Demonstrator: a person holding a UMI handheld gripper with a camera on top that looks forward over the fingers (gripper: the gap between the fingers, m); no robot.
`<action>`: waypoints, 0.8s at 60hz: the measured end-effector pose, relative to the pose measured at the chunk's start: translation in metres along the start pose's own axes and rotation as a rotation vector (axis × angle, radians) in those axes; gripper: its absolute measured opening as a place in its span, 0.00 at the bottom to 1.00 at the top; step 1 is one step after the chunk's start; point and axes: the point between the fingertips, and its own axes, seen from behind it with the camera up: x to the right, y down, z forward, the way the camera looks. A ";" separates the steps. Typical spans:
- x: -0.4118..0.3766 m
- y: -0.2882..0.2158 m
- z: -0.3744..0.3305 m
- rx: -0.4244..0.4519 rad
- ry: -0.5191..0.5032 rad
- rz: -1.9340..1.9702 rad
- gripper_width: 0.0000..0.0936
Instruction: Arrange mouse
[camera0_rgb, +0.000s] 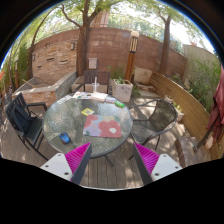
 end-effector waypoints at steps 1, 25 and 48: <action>0.000 0.001 0.000 -0.003 0.001 0.000 0.90; -0.039 0.114 0.053 -0.109 -0.035 -0.039 0.90; -0.230 0.137 0.195 -0.074 -0.179 -0.037 0.90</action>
